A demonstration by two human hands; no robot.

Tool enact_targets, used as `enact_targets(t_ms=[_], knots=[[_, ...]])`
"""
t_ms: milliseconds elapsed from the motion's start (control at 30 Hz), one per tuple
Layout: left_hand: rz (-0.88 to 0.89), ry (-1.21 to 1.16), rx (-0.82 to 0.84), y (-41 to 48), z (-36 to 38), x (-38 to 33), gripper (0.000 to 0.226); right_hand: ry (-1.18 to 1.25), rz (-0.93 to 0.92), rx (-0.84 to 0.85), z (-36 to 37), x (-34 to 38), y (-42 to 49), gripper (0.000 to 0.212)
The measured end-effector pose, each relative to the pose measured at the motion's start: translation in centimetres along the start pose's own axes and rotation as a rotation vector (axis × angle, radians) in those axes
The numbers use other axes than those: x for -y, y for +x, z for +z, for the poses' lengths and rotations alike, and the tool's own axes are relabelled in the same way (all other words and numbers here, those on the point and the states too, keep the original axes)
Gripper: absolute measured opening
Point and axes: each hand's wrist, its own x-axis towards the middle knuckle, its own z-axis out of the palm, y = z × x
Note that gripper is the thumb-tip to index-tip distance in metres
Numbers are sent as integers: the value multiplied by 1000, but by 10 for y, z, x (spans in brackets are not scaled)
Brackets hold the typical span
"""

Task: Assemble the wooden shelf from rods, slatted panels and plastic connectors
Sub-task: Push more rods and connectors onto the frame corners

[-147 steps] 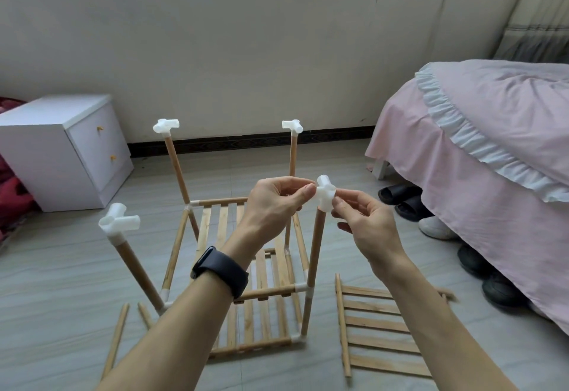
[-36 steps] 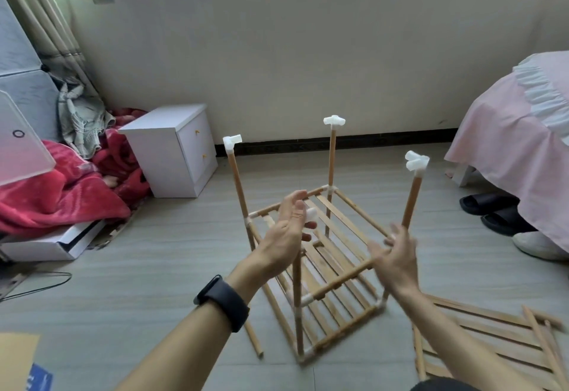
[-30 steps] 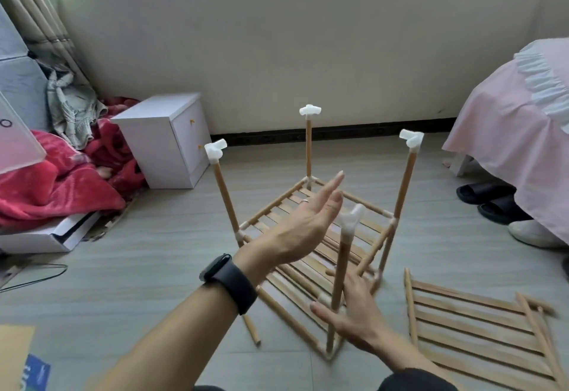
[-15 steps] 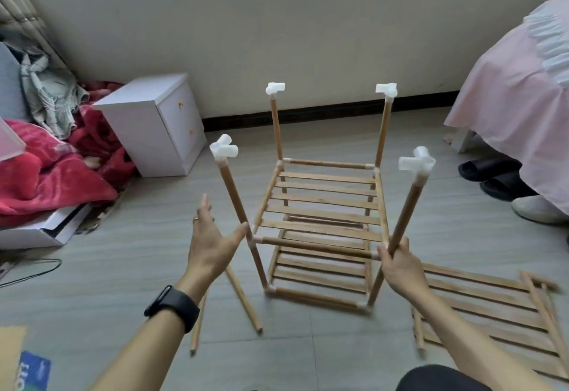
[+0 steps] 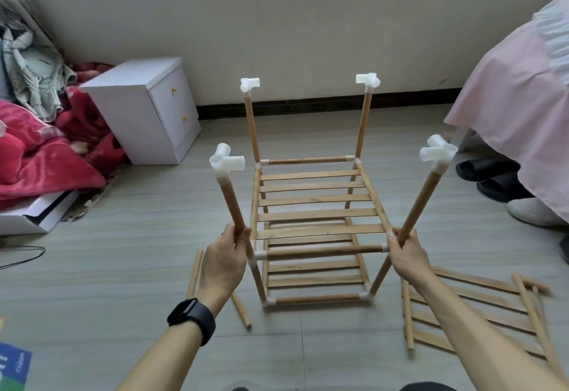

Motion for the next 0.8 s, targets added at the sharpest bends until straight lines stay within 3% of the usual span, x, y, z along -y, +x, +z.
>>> enact_targets(t_ms=[133, 267, 333, 433, 533, 667, 800], knots=[[23, -9, -20, -9, 4, 1, 30, -17, 89, -85, 13, 5, -13, 42], [-34, 68, 106, -15, 2, 24, 24, -47, 165, -265, 42, 1, -51, 45], [-105, 127, 165, -24, 1, 51, 25, -127, 8, -215, 60, 2, -74, 36], [-290, 190, 277, -41, -4, 95, 37, -286, -374, -80, 86, 18, -92, 27], [-440, 236, 385, -53, -6, 132, 50, -482, -731, 11, 110, 54, -86, 39], [-560, 270, 490, -64, 14, 159, 57, -780, -765, 263, 143, 86, -62, 63], [-620, 281, 592, -66, 50, 172, 55, -880, -765, 217, 169, 85, -52, 82]])
